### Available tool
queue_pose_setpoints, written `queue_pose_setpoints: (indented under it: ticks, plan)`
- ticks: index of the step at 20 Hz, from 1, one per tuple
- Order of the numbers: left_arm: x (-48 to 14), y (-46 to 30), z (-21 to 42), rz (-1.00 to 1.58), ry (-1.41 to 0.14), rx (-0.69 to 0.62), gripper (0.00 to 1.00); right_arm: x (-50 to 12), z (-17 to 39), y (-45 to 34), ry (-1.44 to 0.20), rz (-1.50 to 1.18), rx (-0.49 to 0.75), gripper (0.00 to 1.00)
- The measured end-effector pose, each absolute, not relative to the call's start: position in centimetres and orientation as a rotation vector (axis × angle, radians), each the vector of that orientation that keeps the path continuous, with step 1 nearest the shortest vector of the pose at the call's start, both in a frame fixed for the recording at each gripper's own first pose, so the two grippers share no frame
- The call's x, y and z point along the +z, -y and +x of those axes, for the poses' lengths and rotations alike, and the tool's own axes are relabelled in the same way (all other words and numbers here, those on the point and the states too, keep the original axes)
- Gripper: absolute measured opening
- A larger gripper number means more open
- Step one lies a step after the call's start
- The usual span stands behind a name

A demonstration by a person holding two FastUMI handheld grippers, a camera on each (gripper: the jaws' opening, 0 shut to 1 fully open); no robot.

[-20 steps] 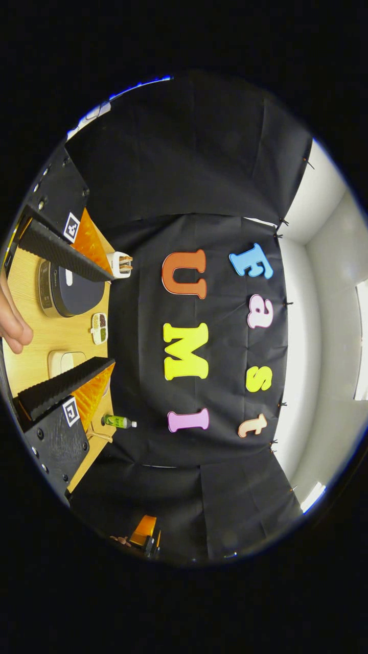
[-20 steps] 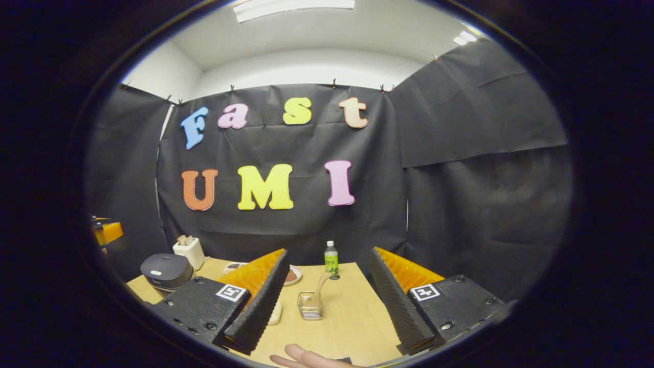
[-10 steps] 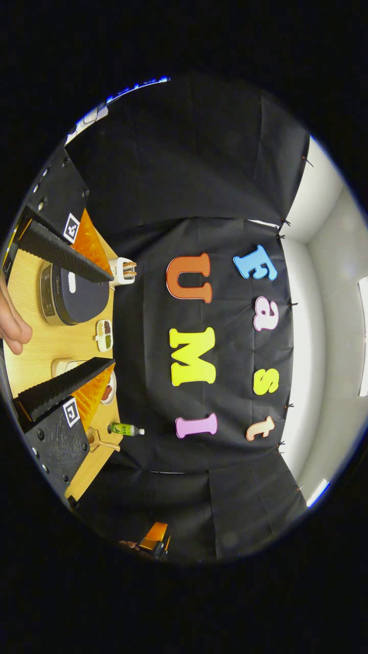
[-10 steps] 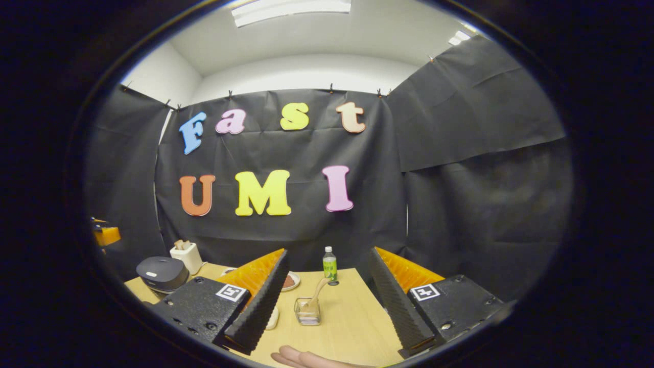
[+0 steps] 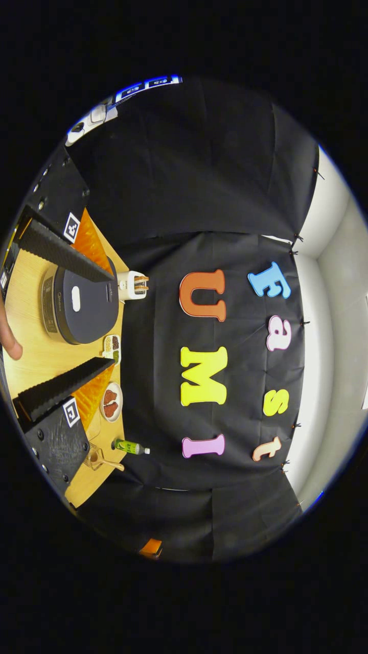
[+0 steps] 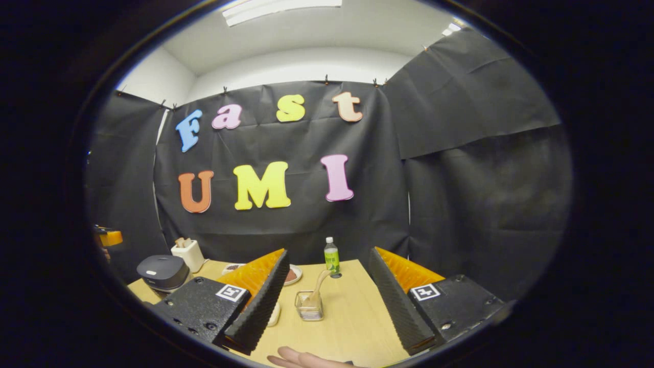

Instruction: Close the left gripper, press the button to open the rice cooker; take a wooden spoon from the chopstick holder with the right hand, scoop a spoonful of rice and pour it into the rice cooker, then put the wooden spoon back into the chopstick holder.

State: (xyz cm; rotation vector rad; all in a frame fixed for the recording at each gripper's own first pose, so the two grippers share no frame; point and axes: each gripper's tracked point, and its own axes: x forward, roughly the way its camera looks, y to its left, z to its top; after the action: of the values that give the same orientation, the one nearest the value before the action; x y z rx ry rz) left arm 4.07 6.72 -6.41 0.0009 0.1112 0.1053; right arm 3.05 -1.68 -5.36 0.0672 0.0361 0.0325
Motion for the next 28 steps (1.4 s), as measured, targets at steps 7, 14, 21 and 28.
queue_pose_setpoints:
  ticks: [7,14,21,28]
  plan:
    - [-11.0,-8.3,6.6,-0.004,-0.259,0.103,0.2,-7.8,3.4,0.8,-0.061,0.022,0.059,1.0]
    - [-16.7,-11.0,9.2,-0.067,-0.451,0.16,0.0,-8.9,3.2,-1.2,-0.089,0.01,0.114,1.0]
    - [-20.1,-11.9,11.4,-0.183,-0.521,0.159,0.0,-11.1,4.3,-1.2,-0.123,-0.009,0.107,1.0]
    - [-21.8,-11.6,12.0,-0.17,-0.515,0.155,0.0,-11.1,5.9,-1.8,-0.087,0.061,0.138,1.0]
